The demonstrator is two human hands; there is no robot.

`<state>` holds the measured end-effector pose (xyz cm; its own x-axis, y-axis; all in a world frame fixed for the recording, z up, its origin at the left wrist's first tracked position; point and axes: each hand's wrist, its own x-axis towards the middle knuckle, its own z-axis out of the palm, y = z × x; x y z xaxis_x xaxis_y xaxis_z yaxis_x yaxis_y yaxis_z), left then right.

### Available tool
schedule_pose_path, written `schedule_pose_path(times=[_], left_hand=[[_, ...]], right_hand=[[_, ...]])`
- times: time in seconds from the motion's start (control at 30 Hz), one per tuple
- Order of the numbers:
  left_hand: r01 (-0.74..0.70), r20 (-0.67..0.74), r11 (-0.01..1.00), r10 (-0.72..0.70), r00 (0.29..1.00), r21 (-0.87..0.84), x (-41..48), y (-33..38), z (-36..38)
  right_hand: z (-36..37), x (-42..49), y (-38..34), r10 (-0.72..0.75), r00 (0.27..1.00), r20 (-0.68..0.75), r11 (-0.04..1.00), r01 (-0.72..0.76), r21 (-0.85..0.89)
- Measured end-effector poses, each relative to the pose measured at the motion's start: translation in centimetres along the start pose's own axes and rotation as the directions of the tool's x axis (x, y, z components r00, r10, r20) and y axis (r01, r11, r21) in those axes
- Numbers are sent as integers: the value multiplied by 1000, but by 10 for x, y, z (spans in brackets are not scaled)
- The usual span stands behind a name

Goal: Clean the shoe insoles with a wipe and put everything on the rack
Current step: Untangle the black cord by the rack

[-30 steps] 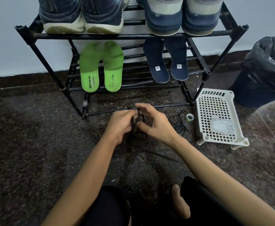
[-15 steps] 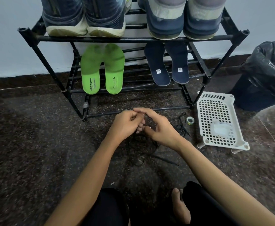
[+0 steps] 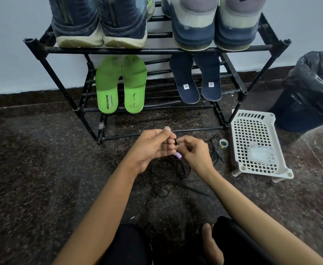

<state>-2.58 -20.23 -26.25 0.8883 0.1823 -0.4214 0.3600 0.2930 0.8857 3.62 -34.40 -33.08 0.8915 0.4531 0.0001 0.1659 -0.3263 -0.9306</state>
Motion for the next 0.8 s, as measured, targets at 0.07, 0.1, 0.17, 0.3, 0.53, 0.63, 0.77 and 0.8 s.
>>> schedule_pose_path(times=[0.07,0.1,0.17,0.3,0.53,0.63,0.77,0.8], left_hand=[[3,-7,1000,-3,1000,-20,0,1,-1],[3,-5,1000,-3,1000,-18,0,1,-2],[8,5,1000,-8,1000,-19,0,2,-2],[29,44,994,-24,999,-107,-1,5,-1],[-91,5,951,97,995,-295,0,28,4],[-152,-33,967,148,988,-207,2,36,3],[-173,-28,980,171,985,-103,-4,47,4],[-177,-16,979,177,984,-96,-7,51,5]], right_hand=[[2,-3,9,65,997,31,998,-65,-3],[2,-4,10,82,996,42,997,-82,-5],[0,-4,6,71,996,59,997,-71,4],[-4,3,-11,-16,997,79,999,14,32],[-2,-7,-37,59,980,191,978,-95,187],[-7,-18,-55,94,960,263,938,-174,298],[-27,-21,-88,116,945,305,910,-225,350],[-33,-20,-97,123,946,301,905,-232,357]])
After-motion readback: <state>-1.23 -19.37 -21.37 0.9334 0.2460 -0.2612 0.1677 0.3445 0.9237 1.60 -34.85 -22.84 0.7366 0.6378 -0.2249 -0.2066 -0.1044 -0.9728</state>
